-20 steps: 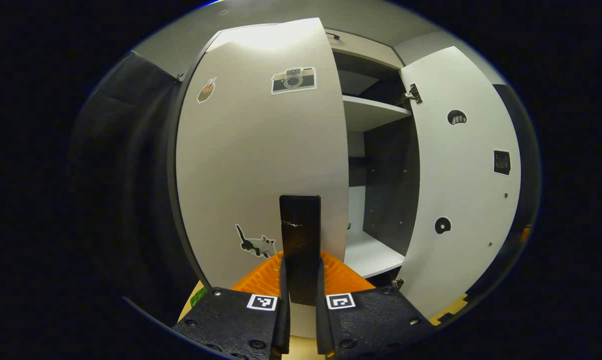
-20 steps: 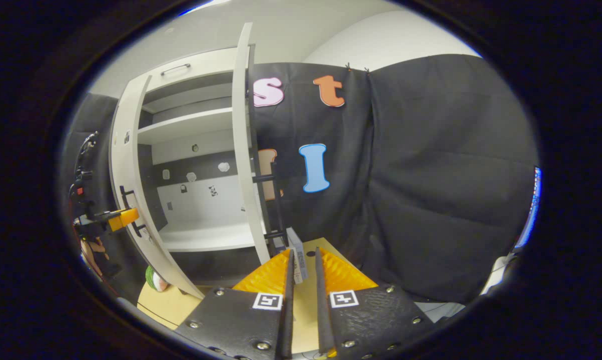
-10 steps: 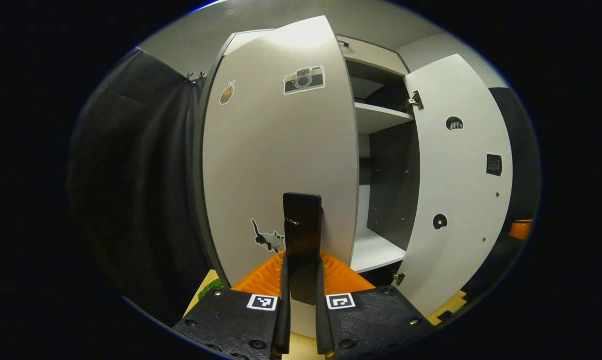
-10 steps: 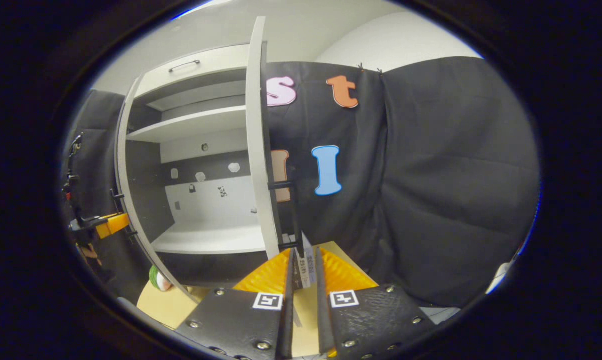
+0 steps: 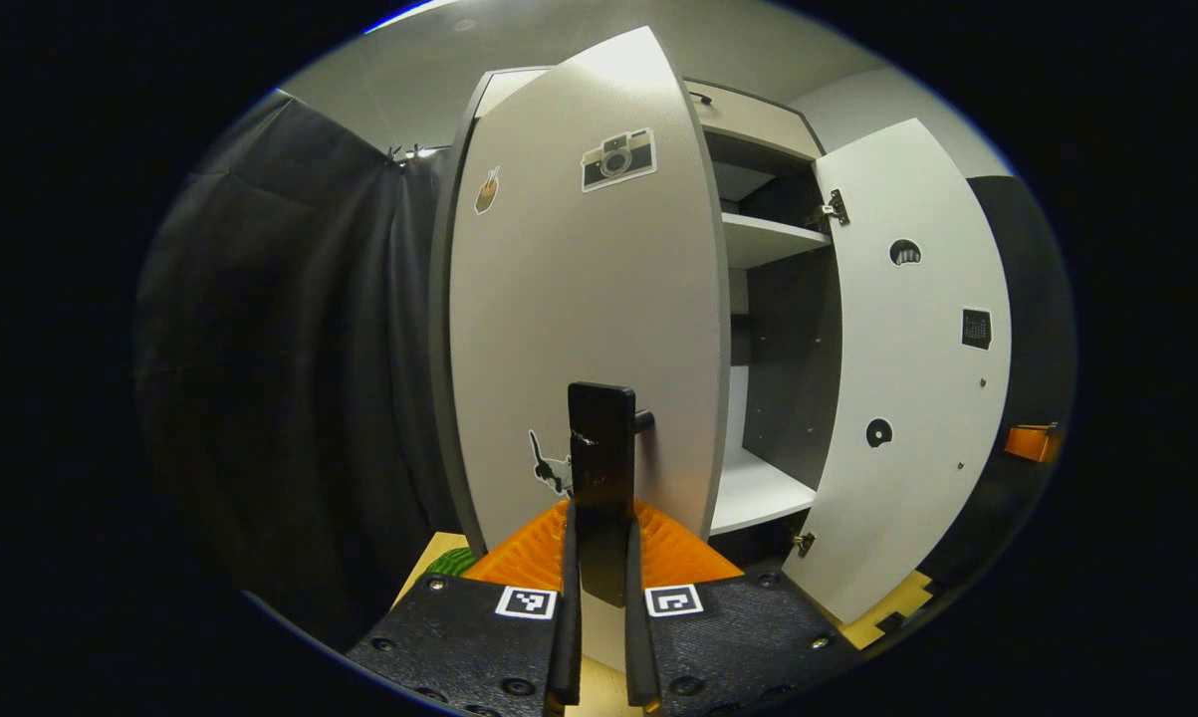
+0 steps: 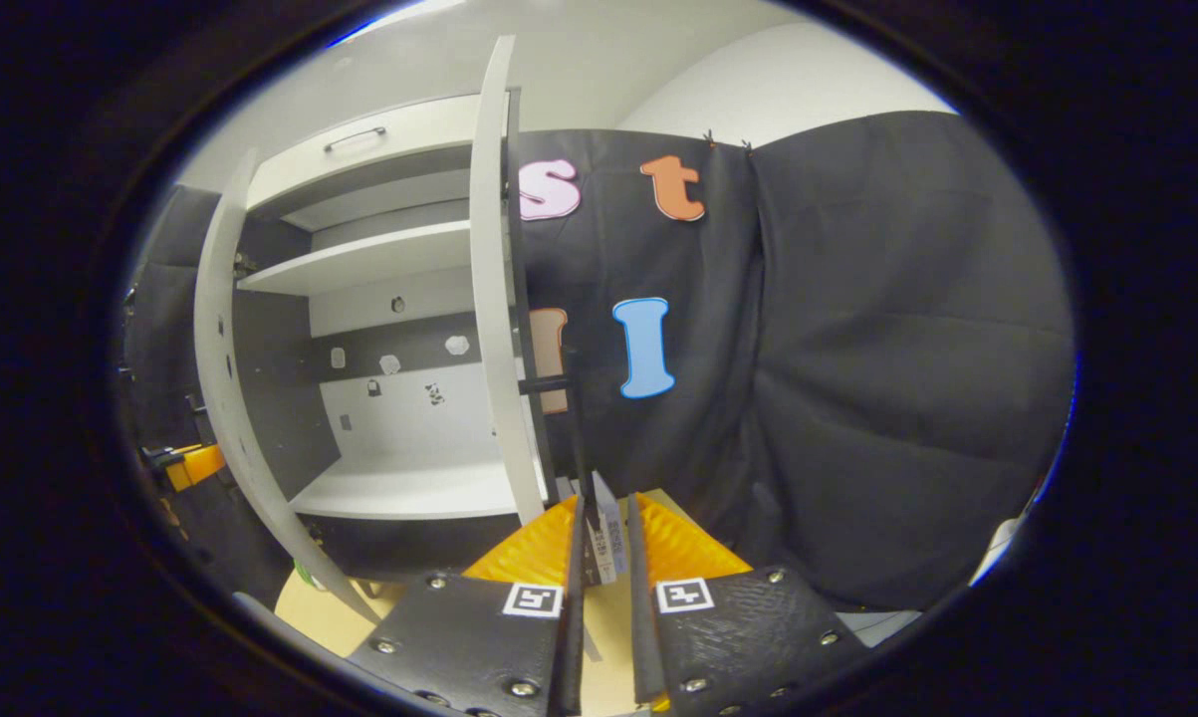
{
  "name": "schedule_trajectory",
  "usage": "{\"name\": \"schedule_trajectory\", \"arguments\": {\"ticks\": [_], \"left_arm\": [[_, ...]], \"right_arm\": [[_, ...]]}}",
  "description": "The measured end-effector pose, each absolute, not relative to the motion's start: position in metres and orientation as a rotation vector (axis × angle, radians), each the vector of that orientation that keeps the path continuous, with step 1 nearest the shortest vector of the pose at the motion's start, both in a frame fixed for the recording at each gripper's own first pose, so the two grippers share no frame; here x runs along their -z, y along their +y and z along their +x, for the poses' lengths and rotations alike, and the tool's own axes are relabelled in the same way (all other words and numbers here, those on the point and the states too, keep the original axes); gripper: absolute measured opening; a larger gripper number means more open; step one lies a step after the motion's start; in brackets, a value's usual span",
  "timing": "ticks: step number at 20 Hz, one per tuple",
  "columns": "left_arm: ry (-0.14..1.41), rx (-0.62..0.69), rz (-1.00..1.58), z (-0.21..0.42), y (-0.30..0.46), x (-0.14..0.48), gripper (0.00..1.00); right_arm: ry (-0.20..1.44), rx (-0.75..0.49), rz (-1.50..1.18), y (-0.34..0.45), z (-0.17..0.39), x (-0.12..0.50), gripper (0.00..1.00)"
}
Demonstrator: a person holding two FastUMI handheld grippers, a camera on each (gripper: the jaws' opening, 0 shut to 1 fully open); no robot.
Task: Open the right door of the double-door shoe cabinet with the right hand, and open the left door with the left hand.
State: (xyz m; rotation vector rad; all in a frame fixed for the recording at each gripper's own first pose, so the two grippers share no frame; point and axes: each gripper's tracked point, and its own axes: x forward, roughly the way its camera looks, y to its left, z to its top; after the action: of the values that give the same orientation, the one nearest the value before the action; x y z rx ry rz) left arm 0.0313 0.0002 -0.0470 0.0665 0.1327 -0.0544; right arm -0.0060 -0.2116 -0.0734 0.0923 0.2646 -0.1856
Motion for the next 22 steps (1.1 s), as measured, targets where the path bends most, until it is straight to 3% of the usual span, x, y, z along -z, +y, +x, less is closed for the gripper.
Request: {"name": "schedule_trajectory", "arguments": {"ticks": [22], "left_arm": [[0.141,-0.085,0.122,-0.003,0.065,0.042,0.10]], "right_arm": [[0.282,0.188,0.134,-0.218,0.006,0.095,0.20]]}}
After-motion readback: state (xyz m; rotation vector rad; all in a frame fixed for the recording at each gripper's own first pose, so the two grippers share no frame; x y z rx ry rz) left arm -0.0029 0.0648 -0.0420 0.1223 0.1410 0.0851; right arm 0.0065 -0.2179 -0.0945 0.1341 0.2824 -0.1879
